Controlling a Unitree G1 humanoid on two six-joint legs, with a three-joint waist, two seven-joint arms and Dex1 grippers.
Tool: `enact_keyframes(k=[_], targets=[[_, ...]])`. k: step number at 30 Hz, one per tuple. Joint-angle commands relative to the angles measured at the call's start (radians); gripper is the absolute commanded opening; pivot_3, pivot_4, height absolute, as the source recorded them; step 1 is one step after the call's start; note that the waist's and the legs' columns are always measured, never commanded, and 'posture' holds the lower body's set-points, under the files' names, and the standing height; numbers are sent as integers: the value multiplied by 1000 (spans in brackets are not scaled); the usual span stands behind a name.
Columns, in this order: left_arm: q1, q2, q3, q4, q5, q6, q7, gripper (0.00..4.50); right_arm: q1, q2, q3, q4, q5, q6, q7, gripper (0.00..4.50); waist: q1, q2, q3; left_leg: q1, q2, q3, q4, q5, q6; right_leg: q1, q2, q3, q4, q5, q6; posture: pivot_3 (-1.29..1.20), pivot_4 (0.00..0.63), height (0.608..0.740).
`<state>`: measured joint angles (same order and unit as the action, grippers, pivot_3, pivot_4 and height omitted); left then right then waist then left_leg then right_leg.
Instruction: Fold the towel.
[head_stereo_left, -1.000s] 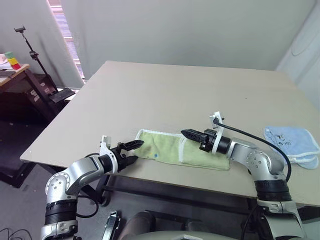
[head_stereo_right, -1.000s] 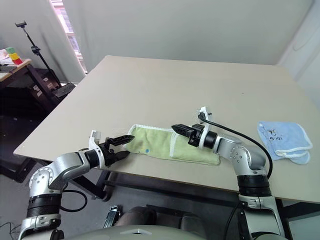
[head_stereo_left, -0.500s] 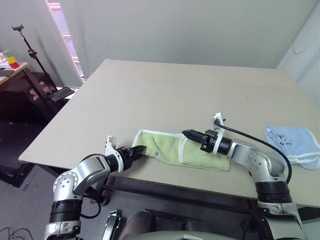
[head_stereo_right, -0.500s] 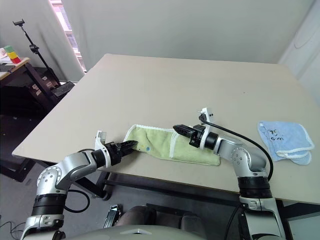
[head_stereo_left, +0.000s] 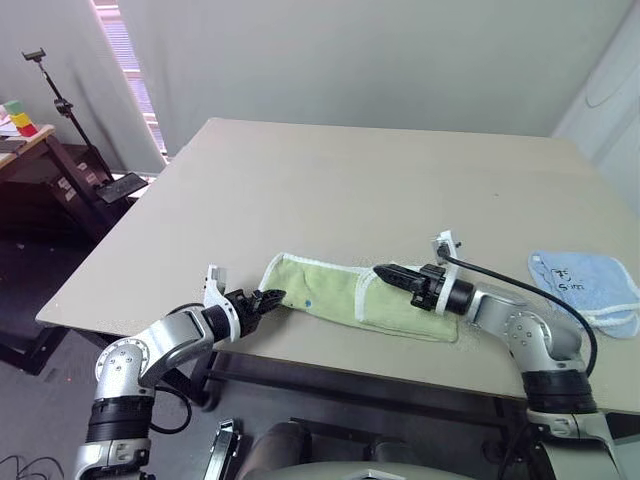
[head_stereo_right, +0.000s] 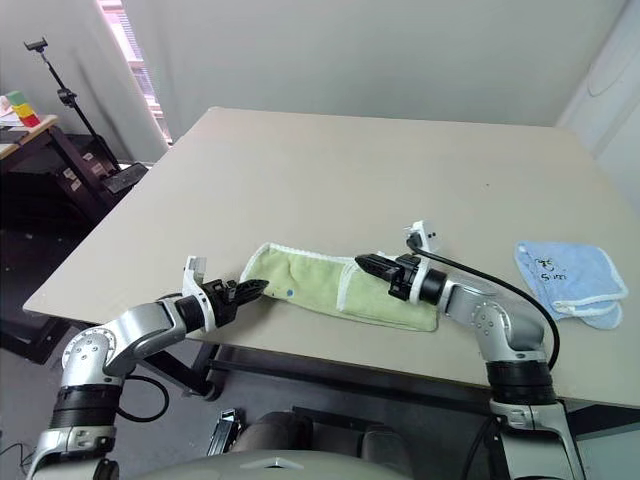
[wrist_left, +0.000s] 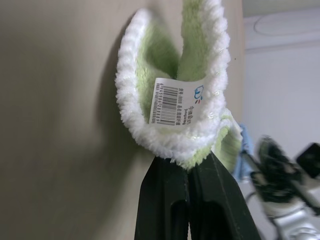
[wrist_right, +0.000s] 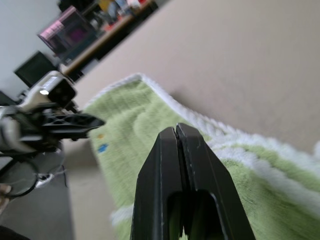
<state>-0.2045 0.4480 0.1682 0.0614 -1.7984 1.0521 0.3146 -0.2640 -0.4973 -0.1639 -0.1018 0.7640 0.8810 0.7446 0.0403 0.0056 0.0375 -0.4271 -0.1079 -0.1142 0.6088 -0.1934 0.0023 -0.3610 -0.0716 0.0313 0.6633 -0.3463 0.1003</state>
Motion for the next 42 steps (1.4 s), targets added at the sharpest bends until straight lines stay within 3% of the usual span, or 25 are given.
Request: enact_keyframes(k=[1,10,16,21,29,36,40,42], targets=[[-75,43,-41,-59,110,51,-123,26,5,-38,-66,-66,53,9,19,0,-1,-1,0,0,0,0,0,0,0,0,0,0,0,0,0,0,0,740],[-312,55,-208,-79,389,164,-498,26,72,-71,-137,-32,19,-10,-45,0,-2,-1,1,-1,0,1,-7,0,0,-2,0,1,-6,0,0,0,0,740],[-473,-17,-357,-33,602,151,-758,26,153,-70,-205,-55,19,-28,-94,0,-1,-2,1,-2,0,3,-12,2,2,-3,0,2,-8,0,0,0,0,740],[-584,-134,-468,59,767,111,-920,26,206,-58,-299,-61,28,-45,-165,0,-1,-4,2,-1,0,3,-12,2,3,-3,0,2,-8,0,1,0,0,740],[-645,-275,-642,270,1061,-8,-1105,26,276,-28,-407,-83,38,-78,-256,0,-4,-5,3,-1,0,3,-11,2,3,1,0,2,-8,0,1,0,0,740],[-642,-346,-652,367,1211,-97,-1181,26,315,-15,-397,-109,35,-93,-278,0,-3,-5,3,-1,1,3,-11,2,3,2,0,2,-8,1,1,0,0,740],[-625,-377,-620,361,1227,-99,-1217,26,314,-20,-382,-90,16,-104,-286,0,-3,-5,3,-1,0,3,-11,2,3,2,0,2,-8,1,3,0,0,740],[-615,-381,-618,346,1243,-107,-1227,667,311,-21,-374,-80,8,-107,-285,0,-3,-5,3,-1,0,3,-11,2,3,2,0,2,-8,2,4,0,0,740]])
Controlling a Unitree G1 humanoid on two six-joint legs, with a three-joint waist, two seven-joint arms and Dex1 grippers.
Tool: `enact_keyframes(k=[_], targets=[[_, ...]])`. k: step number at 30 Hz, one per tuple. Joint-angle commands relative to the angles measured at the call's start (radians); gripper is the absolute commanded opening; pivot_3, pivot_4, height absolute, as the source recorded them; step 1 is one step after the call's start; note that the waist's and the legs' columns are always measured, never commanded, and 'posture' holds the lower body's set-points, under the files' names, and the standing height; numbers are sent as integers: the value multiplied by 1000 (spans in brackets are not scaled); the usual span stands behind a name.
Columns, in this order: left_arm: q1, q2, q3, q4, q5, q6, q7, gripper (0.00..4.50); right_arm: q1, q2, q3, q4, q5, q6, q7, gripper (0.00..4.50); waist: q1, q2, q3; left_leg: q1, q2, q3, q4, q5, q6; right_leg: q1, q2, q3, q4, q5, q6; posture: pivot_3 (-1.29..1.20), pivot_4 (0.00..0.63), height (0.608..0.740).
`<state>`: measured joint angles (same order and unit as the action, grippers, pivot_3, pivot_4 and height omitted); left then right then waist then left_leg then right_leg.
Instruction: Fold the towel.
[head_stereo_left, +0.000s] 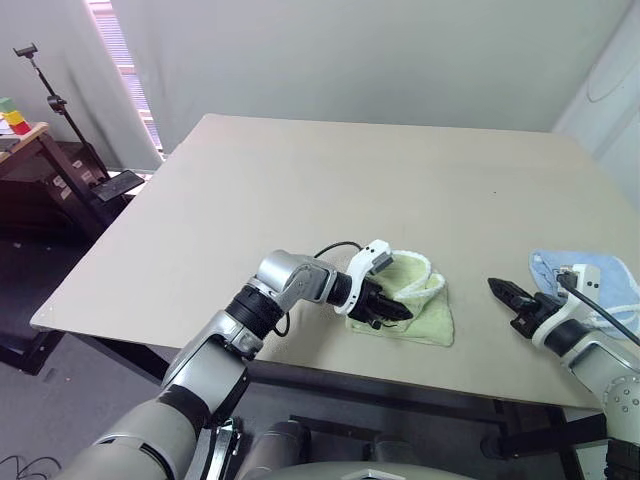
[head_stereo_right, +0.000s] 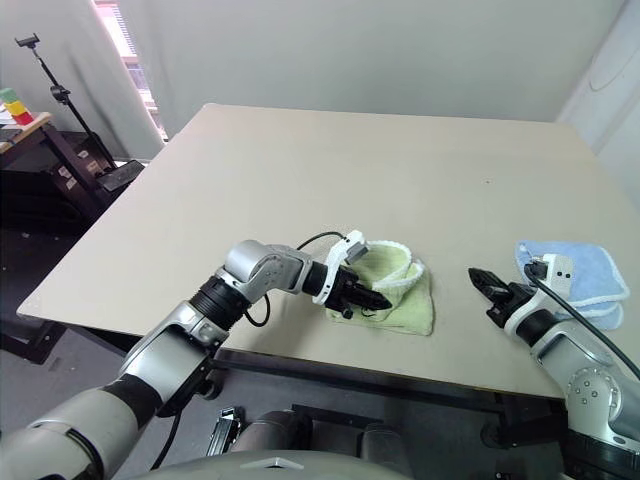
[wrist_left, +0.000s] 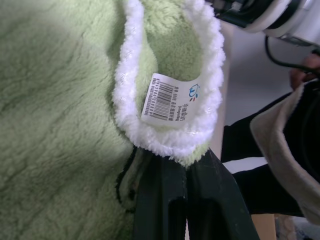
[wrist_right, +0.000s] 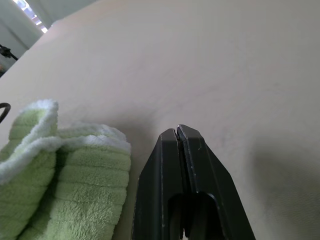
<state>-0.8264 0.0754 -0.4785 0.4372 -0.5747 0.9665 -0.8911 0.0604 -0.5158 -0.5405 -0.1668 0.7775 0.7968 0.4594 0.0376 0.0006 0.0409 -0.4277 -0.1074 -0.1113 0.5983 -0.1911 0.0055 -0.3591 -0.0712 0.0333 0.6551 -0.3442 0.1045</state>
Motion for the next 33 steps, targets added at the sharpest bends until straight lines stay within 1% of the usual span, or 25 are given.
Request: enact_keyframes(k=[1,7,9,11,13,16,18,20,21,23,25,26,28,31,32,33], targets=[[12,-14,36,-35,20,-19,-22,980,-17,-3,6,-9,-8,-26,0,0,0,0,0,0,0,0,0,0,0,0,0,0,0,0,0,0,0,740],[44,-10,61,-112,24,-21,-60,3146,-43,-6,24,29,-30,-44,4,0,0,0,0,0,0,0,1,0,0,0,0,0,2,0,0,0,0,740],[73,14,35,-188,76,-119,-64,3906,-63,1,15,38,-36,-65,-6,0,-1,1,-1,1,0,0,2,0,0,1,0,0,3,0,0,0,0,740],[111,13,82,-256,85,-238,-65,4484,-93,12,-18,47,-3,-68,-20,0,-2,2,-1,2,0,0,2,0,0,1,0,0,3,0,0,0,0,740],[124,30,123,-297,89,-316,-81,4484,-106,14,-19,14,20,-68,-11,0,0,2,-1,2,0,0,2,0,0,2,0,0,4,0,0,0,0,740],[123,58,198,-316,106,-445,-79,4484,-126,11,20,-94,87,-28,15,0,0,2,-1,2,0,0,3,0,0,1,1,0,6,0,0,0,0,740],[128,93,212,-313,150,-526,-77,4484,-144,8,55,-145,119,-6,24,0,-4,2,-1,2,1,0,4,0,0,1,1,0,7,0,0,0,0,740],[128,129,249,-269,187,-584,-48,4484,-173,1,118,-188,111,5,29,0,-3,2,-1,2,1,0,6,0,0,1,2,0,9,0,0,0,0,740],[131,149,268,-255,180,-592,-62,4100,-187,-1,145,-200,109,7,39,0,-2,2,-1,2,2,-1,8,0,0,1,3,0,9,0,0,0,0,740],[139,186,290,-223,195,-619,-72,3552,-218,-4,194,-207,96,2,56,0,-1,2,-1,2,2,-2,10,0,0,0,4,0,9,-1,-1,0,0,740],[147,209,300,-185,218,-664,-78,2888,-252,-6,235,-201,91,-1,74,0,1,2,-1,2,2,-2,12,0,0,1,4,0,9,-1,-3,0,0,740],[147,212,303,-171,222,-678,-81,2483,-263,-9,246,-196,92,-1,83,0,3,2,-1,2,2,-2,13,0,0,1,4,0,9,-1,-3,0,0,740],[147,209,313,-150,218,-687,-86,1815,-294,-22,299,-177,58,-9,107,0,4,1,0,2,1,-3,14,0,0,1,4,0,9,-1,-2,0,0,740],[168,193,268,-132,277,-778,-104,677,-317,-62,427,-126,-47,-39,178,0,3,0,-1,2,1,-2,15,0,0,1,3,0,9,0,-1,0,0,740],[179,184,254,-134,290,-804,-114,284,-315,-70,446,-114,-63,-45,197,0,4,-1,-1,2,1,-2,15,0,0,1,3,0,9,0,0,0,0,740],[191,176,241,-139,295,-822,-133,46,-312,-77,454,-102,-72,-48,212,0,3,-1,-1,2,1,-3,14,-1,0,1,3,-1,9,1,1,0,0,740]])
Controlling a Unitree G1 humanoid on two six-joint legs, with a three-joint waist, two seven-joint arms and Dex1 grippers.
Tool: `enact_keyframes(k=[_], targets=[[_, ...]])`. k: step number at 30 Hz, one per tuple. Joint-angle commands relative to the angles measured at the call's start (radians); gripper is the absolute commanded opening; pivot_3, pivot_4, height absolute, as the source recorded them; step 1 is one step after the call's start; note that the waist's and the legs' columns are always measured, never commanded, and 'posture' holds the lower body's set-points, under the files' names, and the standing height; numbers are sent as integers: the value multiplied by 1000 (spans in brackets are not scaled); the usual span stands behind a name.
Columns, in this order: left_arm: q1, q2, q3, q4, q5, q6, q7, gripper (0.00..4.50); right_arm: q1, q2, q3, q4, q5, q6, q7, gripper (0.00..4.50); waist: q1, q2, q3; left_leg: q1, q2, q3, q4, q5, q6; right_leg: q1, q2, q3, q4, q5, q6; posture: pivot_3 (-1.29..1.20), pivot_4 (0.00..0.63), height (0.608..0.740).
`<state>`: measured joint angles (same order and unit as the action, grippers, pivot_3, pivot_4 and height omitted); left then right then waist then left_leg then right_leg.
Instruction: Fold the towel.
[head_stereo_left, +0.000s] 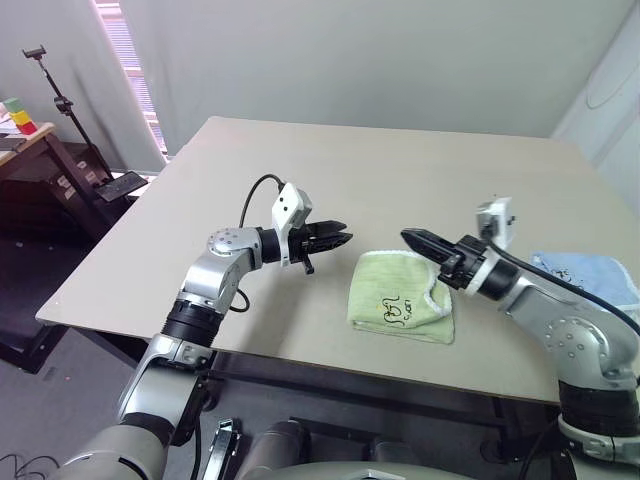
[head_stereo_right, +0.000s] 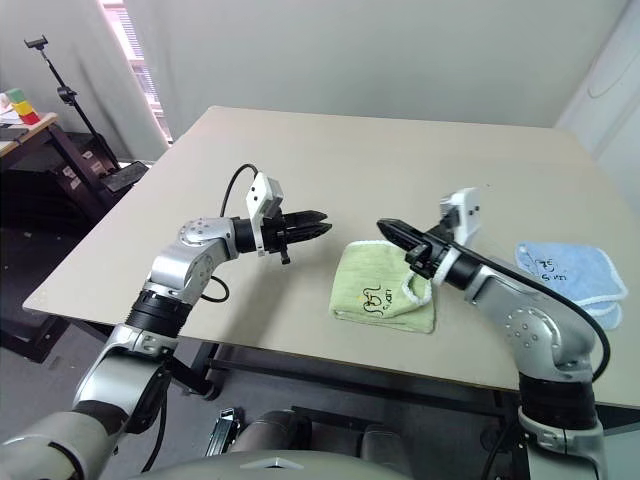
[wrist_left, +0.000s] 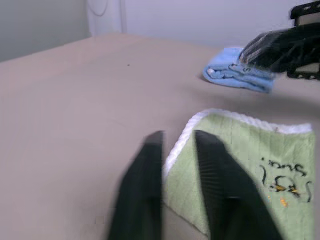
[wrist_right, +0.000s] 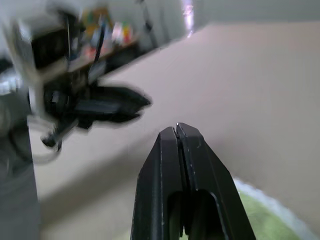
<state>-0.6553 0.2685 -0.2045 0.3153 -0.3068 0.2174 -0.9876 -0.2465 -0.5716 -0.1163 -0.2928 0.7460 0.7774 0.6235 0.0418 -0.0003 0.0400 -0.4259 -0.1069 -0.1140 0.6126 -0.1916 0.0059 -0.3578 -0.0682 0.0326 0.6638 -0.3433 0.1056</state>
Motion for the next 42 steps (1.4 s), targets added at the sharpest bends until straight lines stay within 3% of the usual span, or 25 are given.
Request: enact_keyframes(k=[1,11,21,28,32,35,38,42], targets=[[30,-24,-45,-19,32,-86,-53,46,-1,-27,31,37,-47,-29,61,0,-2,0,0,0,0,0,0,0,0,0,0,0,0,0,0,0,0,740],[-11,-132,-94,223,110,-166,-85,46,73,-93,32,124,-76,5,168,0,-3,0,0,0,1,0,1,0,1,0,0,0,1,1,1,0,0,740],[-61,-225,-99,555,180,-230,-128,46,132,-39,118,274,-228,-86,163,0,-3,-1,-1,1,0,-1,1,0,1,1,1,-1,1,2,4,0,0,740],[-79,-233,-58,575,175,-233,-155,46,146,-17,97,260,-223,-99,167,0,-4,-3,-2,3,1,-1,3,0,0,4,1,-2,1,2,4,0,0,740],[-73,-186,-17,422,97,-38,-236,46,140,2,13,195,-138,-80,166,0,-6,-3,-2,3,1,-1,2,0,0,3,1,-2,1,2,4,0,0,740],[-36,-95,20,202,-9,184,-312,657,139,20,-60,155,-63,-54,156,0,-14,-2,-1,0,1,-2,1,0,0,0,1,-2,3,2,4,0,0,740],[15,11,64,12,-96,382,-314,1637,151,17,-99,109,-30,-49,150,0,-30,-1,-2,0,1,-2,0,0,0,-1,1,-2,3,2,4,0,0,740],[53,125,157,-114,-205,613,-260,3179,179,-13,-122,35,6,-26,167,1327,-33,-1,-2,1,1,-3,0,0,0,0,2,-2,3,2,4,0,0,740]])
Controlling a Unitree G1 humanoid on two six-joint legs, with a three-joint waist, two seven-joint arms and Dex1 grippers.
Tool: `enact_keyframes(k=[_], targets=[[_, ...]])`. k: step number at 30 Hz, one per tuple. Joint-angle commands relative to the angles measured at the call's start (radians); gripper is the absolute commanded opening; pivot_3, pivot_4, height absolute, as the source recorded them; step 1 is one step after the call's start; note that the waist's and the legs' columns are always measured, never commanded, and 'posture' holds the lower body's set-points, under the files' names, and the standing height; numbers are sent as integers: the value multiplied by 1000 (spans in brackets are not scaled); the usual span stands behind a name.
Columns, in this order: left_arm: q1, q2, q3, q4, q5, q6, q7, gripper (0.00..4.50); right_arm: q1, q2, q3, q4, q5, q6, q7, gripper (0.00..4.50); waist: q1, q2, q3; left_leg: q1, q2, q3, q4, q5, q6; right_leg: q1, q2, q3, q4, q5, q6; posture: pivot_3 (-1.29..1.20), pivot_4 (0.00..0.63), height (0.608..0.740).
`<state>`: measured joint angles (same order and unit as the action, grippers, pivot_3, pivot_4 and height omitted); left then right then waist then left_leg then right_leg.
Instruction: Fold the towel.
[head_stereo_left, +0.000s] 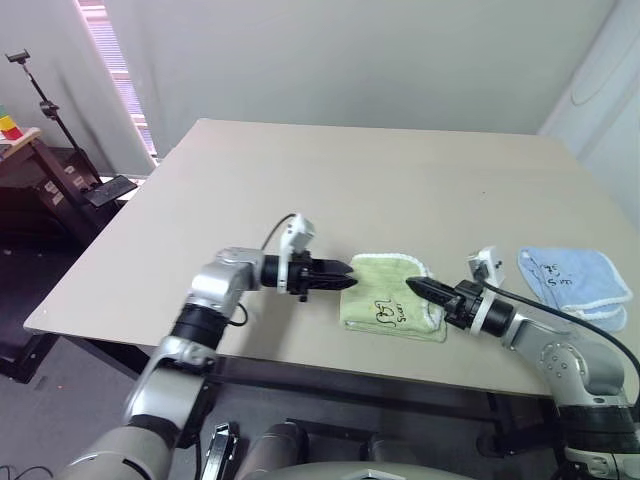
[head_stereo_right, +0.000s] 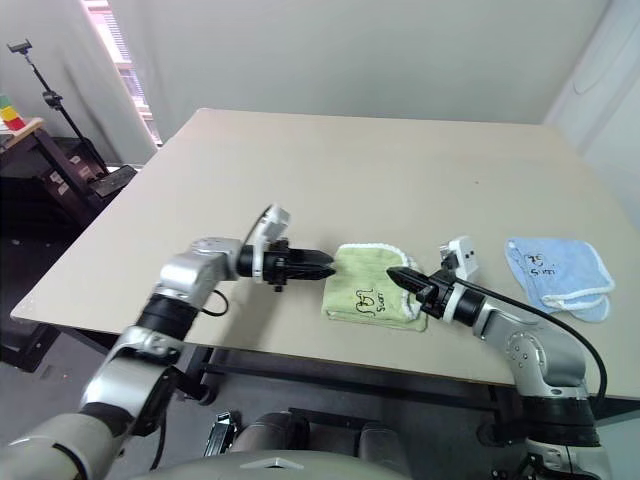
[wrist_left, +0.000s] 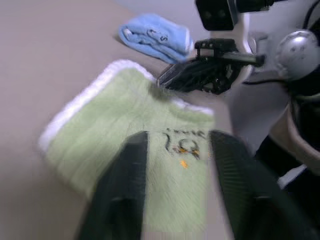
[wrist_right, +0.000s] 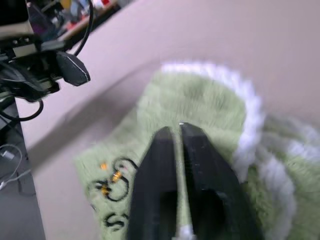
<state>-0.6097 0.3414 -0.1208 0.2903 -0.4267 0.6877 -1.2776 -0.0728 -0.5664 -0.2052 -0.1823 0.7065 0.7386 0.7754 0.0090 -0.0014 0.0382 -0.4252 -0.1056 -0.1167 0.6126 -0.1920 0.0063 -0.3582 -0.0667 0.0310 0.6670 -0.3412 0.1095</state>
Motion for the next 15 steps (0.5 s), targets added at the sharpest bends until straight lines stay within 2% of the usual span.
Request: enact_keyframes(k=[1,3,4,6,8,10,15], targets=[[23,70,102,-98,-108,201,61,3534,9,-27,-40,-91,60,24,17,1649,0,0,0,0,0,0,0,0,0,0,0,0,0,0,0,0,0,740],[46,81,143,-99,-138,285,124,4285,9,-37,-47,-103,74,43,11,2380,1,1,0,1,0,0,1,0,0,1,0,0,0,0,-1,0,0,740],[60,73,156,-96,-141,310,164,4500,5,-40,-49,-97,77,56,-1,2696,2,1,0,1,0,0,1,0,0,1,0,0,0,-1,-2,0,0,740],[71,42,166,-91,-128,336,258,4500,-10,-40,-50,-73,78,84,-34,3467,7,1,1,2,0,0,2,-1,-2,2,0,1,0,-2,-3,0,0,740],[34,-25,200,-13,-109,441,417,4500,-24,-36,-52,-52,93,122,-58,4158,13,0,1,2,-1,0,2,-1,-2,3,-1,1,-1,-2,-3,0,0,740],[-5,-87,262,67,-124,546,530,4500,-43,-34,-57,-34,116,176,-82,4158,19,-1,1,1,-1,0,4,-1,-2,3,-1,1,0,-1,-2,0,0,740],[-37,-170,350,88,-201,739,607,4500,-70,-45,-82,-11,177,299,-118,4158,25,-1,1,1,-1,1,2,0,0,1,0,1,0,0,0,0,0,740]])
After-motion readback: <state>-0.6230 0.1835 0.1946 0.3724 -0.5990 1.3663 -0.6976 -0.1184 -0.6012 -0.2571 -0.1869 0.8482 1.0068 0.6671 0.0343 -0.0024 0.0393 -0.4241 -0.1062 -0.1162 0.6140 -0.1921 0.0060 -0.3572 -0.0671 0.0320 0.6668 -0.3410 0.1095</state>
